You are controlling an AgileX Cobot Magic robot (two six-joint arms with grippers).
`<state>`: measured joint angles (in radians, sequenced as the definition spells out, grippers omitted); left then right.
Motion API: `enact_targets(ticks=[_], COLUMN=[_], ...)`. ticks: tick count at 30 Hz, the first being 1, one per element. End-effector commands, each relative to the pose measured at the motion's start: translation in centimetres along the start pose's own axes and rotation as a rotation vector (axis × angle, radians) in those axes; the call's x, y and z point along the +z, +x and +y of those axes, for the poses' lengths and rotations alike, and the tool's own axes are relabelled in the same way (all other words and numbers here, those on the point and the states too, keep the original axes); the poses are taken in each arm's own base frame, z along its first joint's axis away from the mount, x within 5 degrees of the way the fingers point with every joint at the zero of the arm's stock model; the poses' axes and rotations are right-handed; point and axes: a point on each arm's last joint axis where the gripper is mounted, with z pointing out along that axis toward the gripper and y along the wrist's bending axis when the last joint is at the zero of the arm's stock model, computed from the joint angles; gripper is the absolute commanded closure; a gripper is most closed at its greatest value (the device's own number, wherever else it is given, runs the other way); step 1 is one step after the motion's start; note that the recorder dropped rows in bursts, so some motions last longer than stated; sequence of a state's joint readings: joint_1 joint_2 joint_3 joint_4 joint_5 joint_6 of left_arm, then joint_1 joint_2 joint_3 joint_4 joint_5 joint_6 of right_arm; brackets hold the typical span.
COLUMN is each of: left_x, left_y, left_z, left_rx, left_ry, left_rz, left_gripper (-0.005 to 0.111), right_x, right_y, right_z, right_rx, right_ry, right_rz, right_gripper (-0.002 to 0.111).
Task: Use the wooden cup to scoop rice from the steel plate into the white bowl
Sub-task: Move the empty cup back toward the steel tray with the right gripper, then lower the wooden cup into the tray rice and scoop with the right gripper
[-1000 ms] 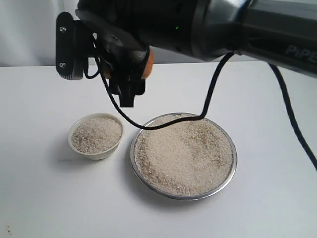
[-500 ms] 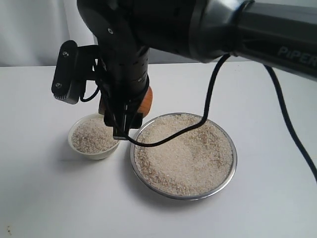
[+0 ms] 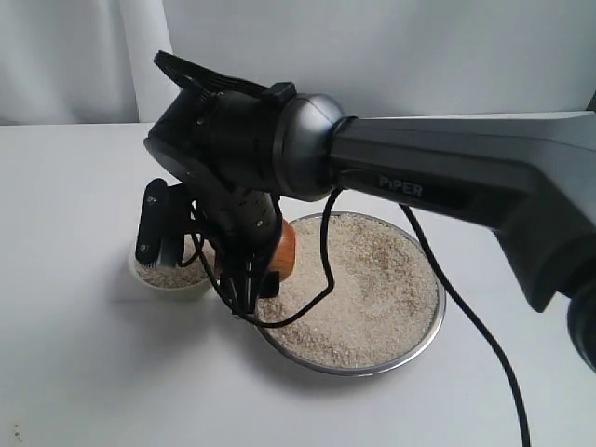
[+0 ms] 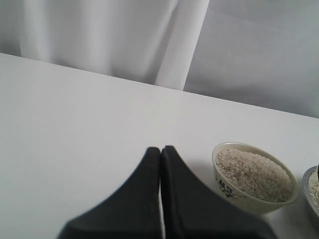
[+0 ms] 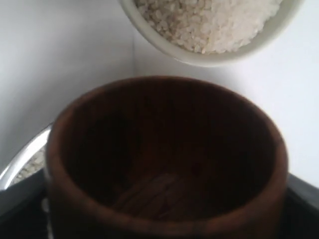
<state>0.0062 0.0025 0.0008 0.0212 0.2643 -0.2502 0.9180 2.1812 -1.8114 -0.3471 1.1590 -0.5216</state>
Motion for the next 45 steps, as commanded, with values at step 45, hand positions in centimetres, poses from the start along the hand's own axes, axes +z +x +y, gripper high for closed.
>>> enact_targets(ticks=[45], left_x=[0.0], left_y=[0.0], left_z=[0.0], left_rx=[-0.006], left_ry=[0.007], left_rz=[0.0], left_gripper=[0.107], right_x=[5.9], right_y=[6.9], right_z=[-0.8], right_rx=[-0.234], right_ry=[0.182], right_rz=[0.476], right_gripper=[0.108])
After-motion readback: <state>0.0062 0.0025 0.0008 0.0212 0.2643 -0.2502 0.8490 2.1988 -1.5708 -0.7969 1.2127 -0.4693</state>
